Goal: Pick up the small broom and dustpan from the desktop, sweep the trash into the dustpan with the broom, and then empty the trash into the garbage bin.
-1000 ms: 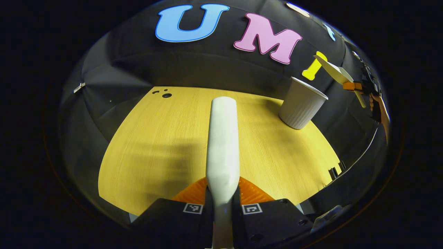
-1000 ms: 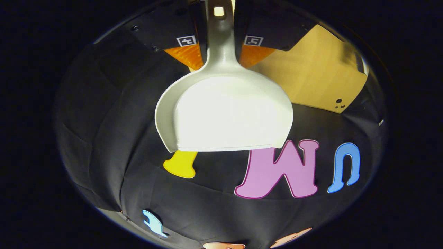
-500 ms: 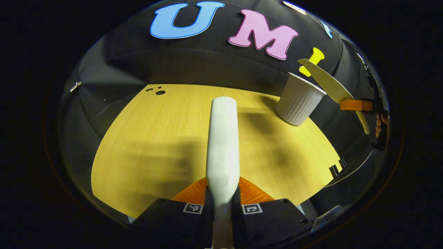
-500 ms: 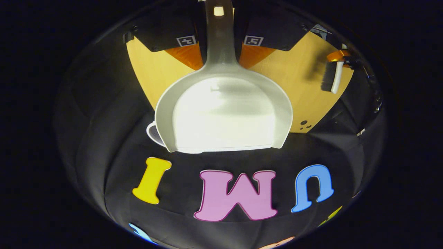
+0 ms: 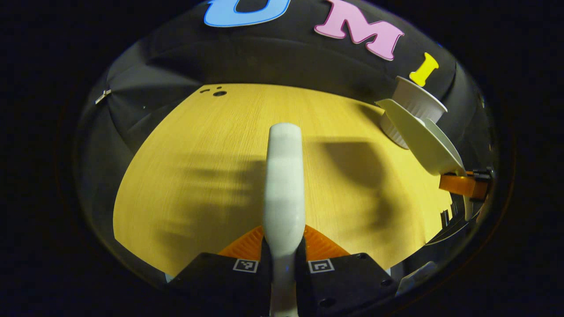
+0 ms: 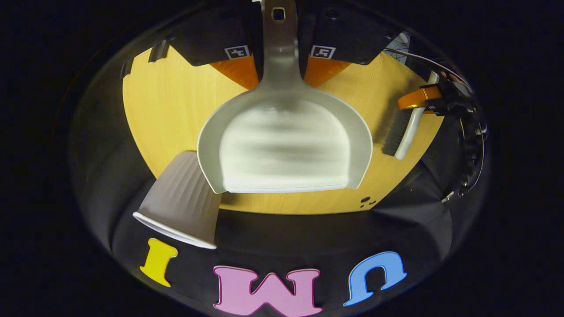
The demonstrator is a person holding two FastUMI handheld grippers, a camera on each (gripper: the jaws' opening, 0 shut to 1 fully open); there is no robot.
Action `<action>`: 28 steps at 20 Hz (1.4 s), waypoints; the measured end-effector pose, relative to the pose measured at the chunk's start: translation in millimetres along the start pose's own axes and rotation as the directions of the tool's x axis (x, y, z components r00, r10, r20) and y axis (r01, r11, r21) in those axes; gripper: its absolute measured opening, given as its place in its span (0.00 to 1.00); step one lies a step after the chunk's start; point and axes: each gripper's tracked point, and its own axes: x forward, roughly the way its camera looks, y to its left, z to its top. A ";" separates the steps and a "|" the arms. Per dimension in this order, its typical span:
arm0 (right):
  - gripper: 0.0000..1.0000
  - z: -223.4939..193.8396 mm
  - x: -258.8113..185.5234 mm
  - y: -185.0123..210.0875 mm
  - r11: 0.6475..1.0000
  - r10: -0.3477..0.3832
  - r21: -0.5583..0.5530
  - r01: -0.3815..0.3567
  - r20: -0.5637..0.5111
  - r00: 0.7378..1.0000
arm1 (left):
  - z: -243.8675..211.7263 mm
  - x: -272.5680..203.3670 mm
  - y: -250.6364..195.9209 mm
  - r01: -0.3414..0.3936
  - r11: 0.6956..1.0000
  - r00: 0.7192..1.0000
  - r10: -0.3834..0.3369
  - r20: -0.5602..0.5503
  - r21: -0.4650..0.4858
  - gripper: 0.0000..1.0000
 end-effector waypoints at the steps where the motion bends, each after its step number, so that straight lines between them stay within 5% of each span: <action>1: 0.35 -3.5 0.8 -2.0 1.000 0.000 0.001 0.000 -0.025 1.000 | -2.5 4.1 1.4 -0.017 1.000 1.000 0.017 -0.020 0.005 0.27; 19: 0.36 -37.0 7.0 -4.9 1.000 0.018 -0.009 -0.021 -0.259 0.966 | 1.3 34.8 6.3 -0.164 0.954 0.964 0.209 -0.164 0.252 0.29; 20: 0.36 -38.7 6.5 -4.9 1.000 0.022 -0.005 -0.025 -0.273 0.962 | -1.0 34.5 6.8 -0.164 0.954 0.961 0.212 -0.178 0.252 0.37; 21: 0.34 -38.8 5.1 -4.9 1.000 0.025 -0.001 -0.026 -0.286 0.958 | -1.6 34.3 7.1 -0.166 0.953 0.958 0.217 -0.188 0.255 0.29; 26: 0.51 -36.3 4.4 -1.7 0.998 0.062 0.043 -0.051 -0.314 0.947 | 0.5 29.3 1.7 -0.159 0.951 0.956 0.215 -0.199 0.265 0.43; 28: 0.64 -30.8 -0.6 -2.8 0.997 0.071 0.044 -0.061 -0.308 0.949 | 5.1 22.9 -3.5 -0.151 0.958 0.962 0.199 -0.185 0.244 0.71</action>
